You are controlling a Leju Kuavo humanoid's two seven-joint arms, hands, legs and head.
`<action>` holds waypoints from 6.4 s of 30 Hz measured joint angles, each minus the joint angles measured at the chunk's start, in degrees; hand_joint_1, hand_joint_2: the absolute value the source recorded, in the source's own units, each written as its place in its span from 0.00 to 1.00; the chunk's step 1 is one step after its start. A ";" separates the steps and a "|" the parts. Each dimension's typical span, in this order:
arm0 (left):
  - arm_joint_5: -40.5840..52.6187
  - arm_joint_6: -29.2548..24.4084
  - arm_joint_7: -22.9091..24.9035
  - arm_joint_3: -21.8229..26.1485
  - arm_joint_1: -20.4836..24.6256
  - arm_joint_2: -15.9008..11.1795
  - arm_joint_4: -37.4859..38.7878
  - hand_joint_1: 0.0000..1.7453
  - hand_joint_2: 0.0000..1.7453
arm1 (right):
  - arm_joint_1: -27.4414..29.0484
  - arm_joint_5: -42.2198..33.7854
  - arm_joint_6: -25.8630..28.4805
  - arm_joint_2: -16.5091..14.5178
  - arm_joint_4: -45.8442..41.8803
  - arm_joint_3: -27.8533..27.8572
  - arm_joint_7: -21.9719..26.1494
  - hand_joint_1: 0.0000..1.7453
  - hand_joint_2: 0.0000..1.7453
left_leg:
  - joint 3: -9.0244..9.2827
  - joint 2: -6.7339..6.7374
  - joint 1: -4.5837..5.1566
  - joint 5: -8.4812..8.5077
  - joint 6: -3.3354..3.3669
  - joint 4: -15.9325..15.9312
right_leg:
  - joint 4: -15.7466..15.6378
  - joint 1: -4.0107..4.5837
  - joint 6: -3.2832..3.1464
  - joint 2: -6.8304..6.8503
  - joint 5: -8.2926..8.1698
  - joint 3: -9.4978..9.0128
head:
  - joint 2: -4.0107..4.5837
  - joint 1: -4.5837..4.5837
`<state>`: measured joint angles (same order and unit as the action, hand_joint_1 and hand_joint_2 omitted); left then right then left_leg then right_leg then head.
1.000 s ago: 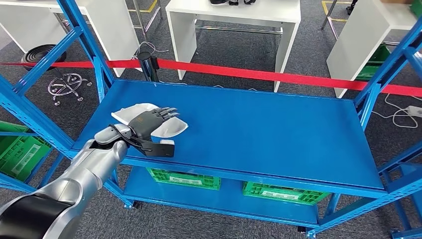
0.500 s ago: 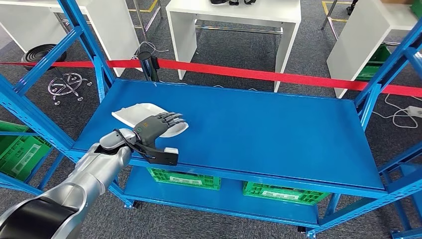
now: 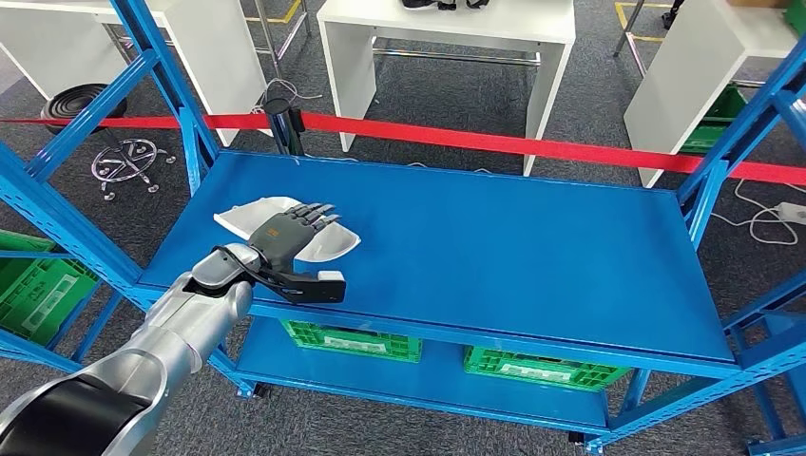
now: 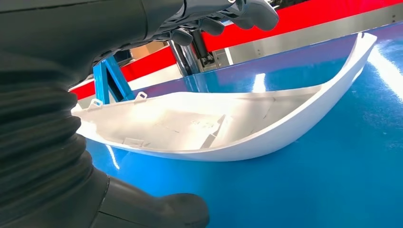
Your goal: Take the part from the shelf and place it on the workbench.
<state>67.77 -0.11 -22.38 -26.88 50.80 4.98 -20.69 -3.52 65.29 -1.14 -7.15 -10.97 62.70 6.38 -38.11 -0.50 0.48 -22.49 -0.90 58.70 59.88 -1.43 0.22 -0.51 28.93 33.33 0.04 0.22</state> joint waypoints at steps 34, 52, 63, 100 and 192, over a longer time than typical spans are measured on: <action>-1.75 7.26 21.67 1.04 1.94 -1.66 4.26 0.00 1.00 | -0.09 1.95 -0.48 -0.30 0.00 0.40 0.26 0.00 0.00 | 0.04 -0.03 0.00 0.00 0.03 0.00 | -0.01 0.00 0.02 0.03 0.01 -0.08 | 0.00 0.00; -1.72 5.41 21.70 2.64 0.88 -2.09 4.88 1.00 1.00 | -0.11 2.54 -0.52 -0.30 0.00 0.40 0.50 0.00 0.00 | 0.02 -0.07 0.01 -0.01 0.07 0.00 | -0.03 -0.01 0.03 0.06 0.02 -0.10 | 0.00 0.00; -1.05 4.39 20.55 2.75 0.94 -2.09 4.87 1.00 1.00 | -0.13 2.94 -0.63 -0.30 0.00 0.40 0.65 0.00 0.00 | 0.11 -0.06 0.01 -0.01 0.08 -0.01 | -0.03 0.00 0.03 0.04 0.02 -0.16 | 0.00 0.00; -5.14 -8.50 1.18 8.28 9.93 3.70 -3.73 1.00 1.00 | -0.42 2.01 -0.62 -0.49 0.00 1.43 1.58 0.00 0.00 | 0.08 0.18 0.04 0.60 2.29 -0.58 | 2.46 -0.45 1.70 0.13 2.66 0.63 | 0.00 -0.04; -12.80 -0.43 0.62 4.91 16.43 5.27 -3.76 1.00 1.00 | -1.39 0.32 1.31 1.31 0.00 4.38 1.09 0.00 0.00 | 8.15 0.49 -0.12 -7.02 1.86 -1.12 | -0.60 -0.20 1.34 0.82 -7.07 7.22 | 0.00 0.33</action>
<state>54.97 -0.54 -21.76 -21.97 67.23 10.25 -24.45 -4.91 65.61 0.17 -5.85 -10.97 67.08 7.48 -29.97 -0.01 0.36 -29.51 0.96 57.58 59.28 -1.63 1.56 0.30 21.86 40.55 0.04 0.55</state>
